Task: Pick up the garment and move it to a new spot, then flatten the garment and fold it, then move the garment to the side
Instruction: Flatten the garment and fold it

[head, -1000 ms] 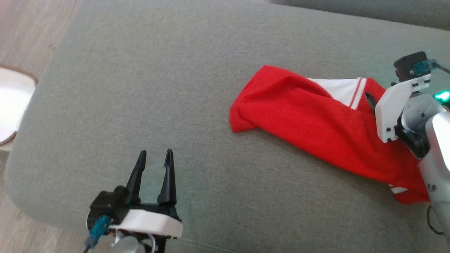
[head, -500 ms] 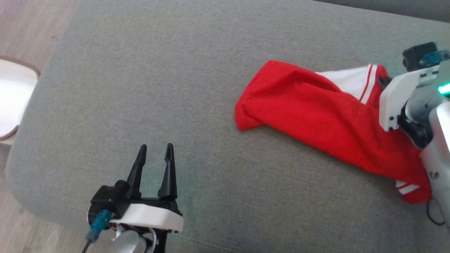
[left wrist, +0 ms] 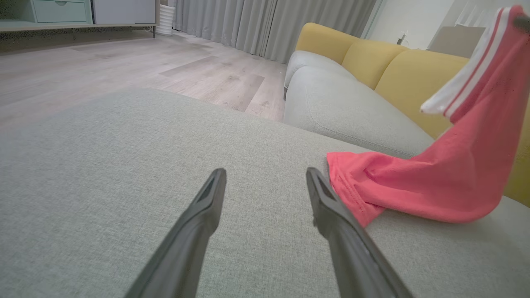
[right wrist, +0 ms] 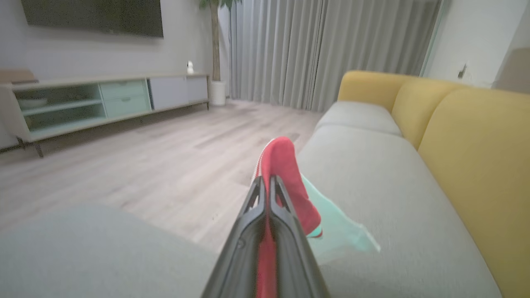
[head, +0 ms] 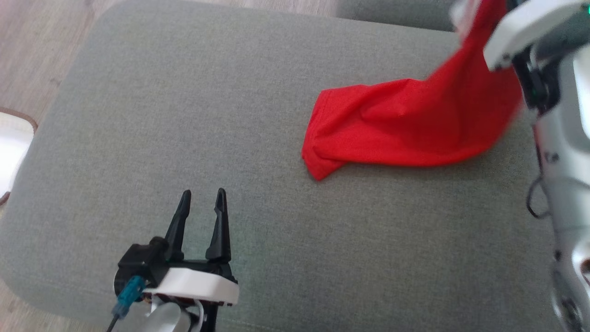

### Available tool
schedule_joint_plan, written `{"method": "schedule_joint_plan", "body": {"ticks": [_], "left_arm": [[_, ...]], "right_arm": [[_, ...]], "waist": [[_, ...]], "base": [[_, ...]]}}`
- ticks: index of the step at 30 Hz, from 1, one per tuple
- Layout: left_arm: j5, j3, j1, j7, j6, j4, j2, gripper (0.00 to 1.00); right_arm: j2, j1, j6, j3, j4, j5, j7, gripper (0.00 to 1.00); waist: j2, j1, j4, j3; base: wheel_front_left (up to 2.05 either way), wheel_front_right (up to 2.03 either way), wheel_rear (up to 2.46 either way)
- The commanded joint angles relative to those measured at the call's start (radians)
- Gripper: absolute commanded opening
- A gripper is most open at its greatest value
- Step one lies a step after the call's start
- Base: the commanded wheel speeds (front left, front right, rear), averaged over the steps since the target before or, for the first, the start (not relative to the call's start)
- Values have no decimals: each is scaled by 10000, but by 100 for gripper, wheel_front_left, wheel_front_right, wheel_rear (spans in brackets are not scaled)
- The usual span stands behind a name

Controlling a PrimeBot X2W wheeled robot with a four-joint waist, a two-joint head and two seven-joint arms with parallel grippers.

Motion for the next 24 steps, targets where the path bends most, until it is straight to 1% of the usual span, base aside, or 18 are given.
{"method": "schedule_joint_plan", "body": {"ticks": [1, 5, 8, 10, 13, 19, 21, 24], "left_arm": [[47, 372, -139, -124, 3, -234, 148, 100], [17, 470, -36, -124, 72, -290, 255, 100], [7, 519, -4, -124, 106, -336, 296, 100], [-1, 569, 24, -124, 146, -395, 322, 100], [-15, 628, 110, -125, 199, -479, 333, 100], [-25, 708, 230, -125, 256, -596, 389, 100], [-17, 728, 227, -123, 275, -638, 430, 100], [-8, 741, 249, -100, 306, -690, 495, 100]], "right_arm": [[372, -670, -9, -109, -380, -178, -361, 0], [986, -1169, -9, -537, -464, -482, -1092, 0], [1120, -1182, -9, -499, -527, -633, -1297, 0], [1213, -857, -9, -384, -625, -596, -1391, 0], [1080, 244, -9, 53, -932, -642, -1434, 0], [498, 3528, -9, 922, -2067, -727, -1577, 0], [328, 4582, -9, 1059, -2510, -772, -1529, 0], [110, 5951, -9, 996, -3207, -931, -1412, 0]], "waist": [[0, 1, -25, -93], [0, 1, -131, -208], [0, 1, -205, -241], [0, 1, -299, -252], [0, 1, -456, -244], [0, 1, -766, -214], [0, 1, -866, -218], [0, 1, -1028, -264]], "base": [[0, 0, 0], [0, 0, 0], [0, 0, 0], [0, 0, 0], [0, 0, 0], [0, 0, 0], [0, 0, 0], [0, 0, 0]]}}
